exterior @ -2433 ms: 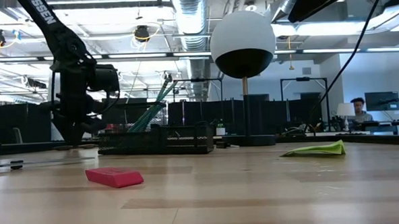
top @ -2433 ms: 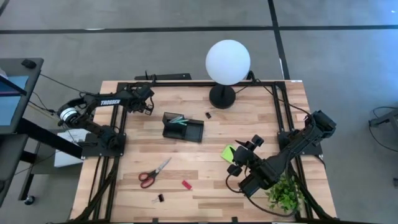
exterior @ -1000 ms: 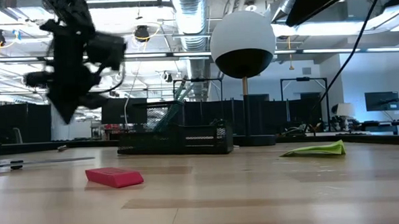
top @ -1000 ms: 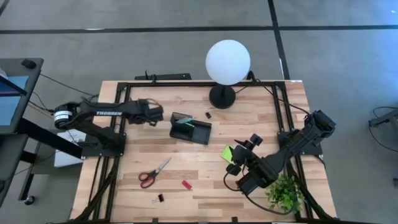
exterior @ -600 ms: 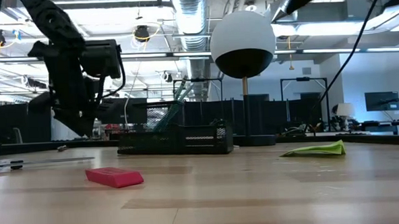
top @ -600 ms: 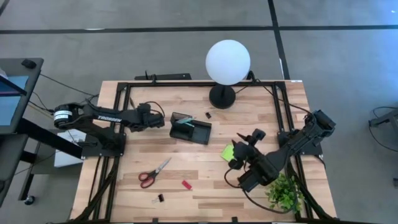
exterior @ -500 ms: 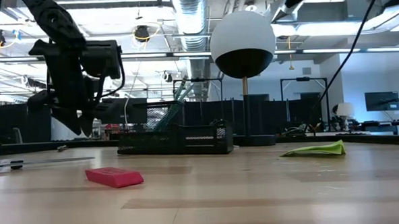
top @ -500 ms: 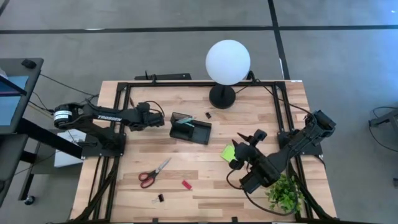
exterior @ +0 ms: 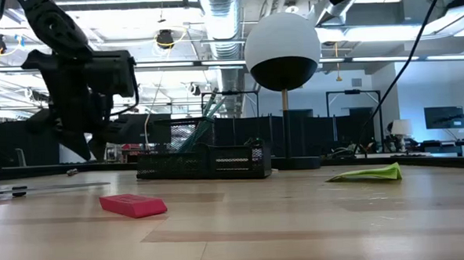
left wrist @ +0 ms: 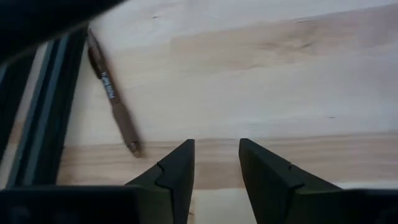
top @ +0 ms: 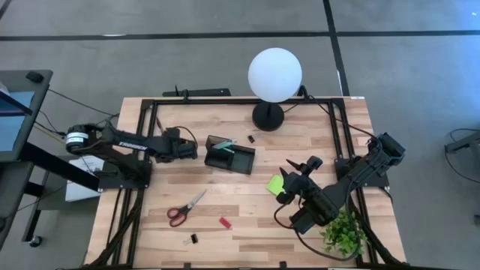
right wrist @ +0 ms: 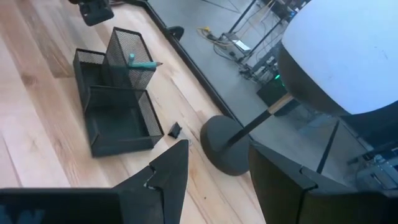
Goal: Pick and place office supplies into organizer
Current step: Put the brown pen into the black desk organizer
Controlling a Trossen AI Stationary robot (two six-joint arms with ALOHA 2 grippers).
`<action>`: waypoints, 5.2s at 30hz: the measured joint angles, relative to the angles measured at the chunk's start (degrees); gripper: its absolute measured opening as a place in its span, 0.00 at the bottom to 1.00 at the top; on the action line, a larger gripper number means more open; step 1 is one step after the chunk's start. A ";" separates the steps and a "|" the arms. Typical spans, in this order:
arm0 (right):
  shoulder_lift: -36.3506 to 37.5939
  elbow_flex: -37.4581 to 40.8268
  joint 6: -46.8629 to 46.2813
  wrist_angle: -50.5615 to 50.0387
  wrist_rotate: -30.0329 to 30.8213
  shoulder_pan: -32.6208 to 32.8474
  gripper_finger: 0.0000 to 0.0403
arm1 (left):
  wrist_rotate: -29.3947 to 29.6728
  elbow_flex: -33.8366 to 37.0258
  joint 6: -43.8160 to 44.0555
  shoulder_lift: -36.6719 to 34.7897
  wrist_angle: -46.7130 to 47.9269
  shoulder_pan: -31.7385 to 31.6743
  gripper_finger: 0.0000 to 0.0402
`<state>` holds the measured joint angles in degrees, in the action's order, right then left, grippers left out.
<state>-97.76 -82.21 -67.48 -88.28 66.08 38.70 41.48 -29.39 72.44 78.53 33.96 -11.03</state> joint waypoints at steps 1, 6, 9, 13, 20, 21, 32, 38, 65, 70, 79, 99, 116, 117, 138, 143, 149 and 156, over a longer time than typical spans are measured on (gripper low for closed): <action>0.00 0.00 0.00 -0.02 0.01 0.00 0.40 | 0.04 -0.10 0.37 -0.19 0.10 1.01 0.29; 0.00 0.00 -0.04 -0.02 0.01 0.02 0.40 | 2.42 -0.49 2.57 -0.18 -1.05 8.00 0.25; 0.00 0.00 -0.06 0.00 -0.05 0.02 0.40 | 3.70 -0.36 4.41 0.31 -1.27 13.47 0.23; 0.00 0.00 -0.40 0.01 -0.13 0.29 0.40 | 7.71 -0.33 6.50 0.38 -5.45 20.79 0.20; 0.00 0.00 -0.57 0.01 -0.10 0.16 0.40 | 10.38 -0.31 0.29 0.36 -16.27 26.54 0.16; 0.00 0.00 -0.52 0.01 -0.09 0.03 0.40 | 10.32 -0.33 -1.16 0.36 -17.38 26.80 0.16; 0.00 0.00 1.12 0.06 -0.15 -1.84 0.40 | 6.01 -0.33 -16.93 0.36 -22.18 24.32 0.15; 0.00 0.00 3.62 0.07 0.03 -2.17 0.40 | 8.35 -0.34 -21.05 0.36 -25.08 23.66 0.15; 0.00 0.02 3.91 4.75 2.71 -4.61 0.40 | 30.12 6.54 17.57 -15.98 -0.61 36.72 0.15; 0.00 0.02 3.96 8.97 -0.11 -4.61 0.40 | 27.92 8.98 16.44 -13.38 -4.85 34.70 0.15; -0.15 0.02 6.18 19.18 -8.03 -6.30 0.40 | 20.60 8.96 10.99 -12.62 -5.02 32.58 0.15; -5.03 0.00 15.05 22.18 -12.12 -12.34 0.40 | 17.17 8.92 8.79 -6.32 -8.52 14.54 0.16; -5.03 0.00 16.55 20.62 -12.04 -12.66 0.40 | 14.00 8.85 6.02 3.38 -16.87 -0.69 0.30; -5.03 0.00 16.55 20.62 -12.02 -12.66 0.40 | 13.74 8.85 6.02 3.38 -16.29 -1.12 0.30; -5.03 0.00 16.48 20.84 -12.04 -12.48 0.40 | 5.05 0.48 7.05 3.32 -0.16 -1.84 0.30; -5.02 0.00 16.44 20.92 -12.10 -11.92 0.40 | 2.66 -2.01 10.95 3.31 13.27 -1.84 0.29; -5.01 0.00 16.41 21.38 -12.11 -10.34 0.40 | 1.15 -0.44 13.09 3.31 15.84 -2.10 0.29; -5.01 0.00 16.31 21.69 -12.17 -9.81 0.40 | 3.64 -0.19 12.69 3.31 7.59 -7.25 0.29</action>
<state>-102.76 -82.21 -51.17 -66.59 53.91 28.88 45.12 -29.58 85.12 81.84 41.55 -18.27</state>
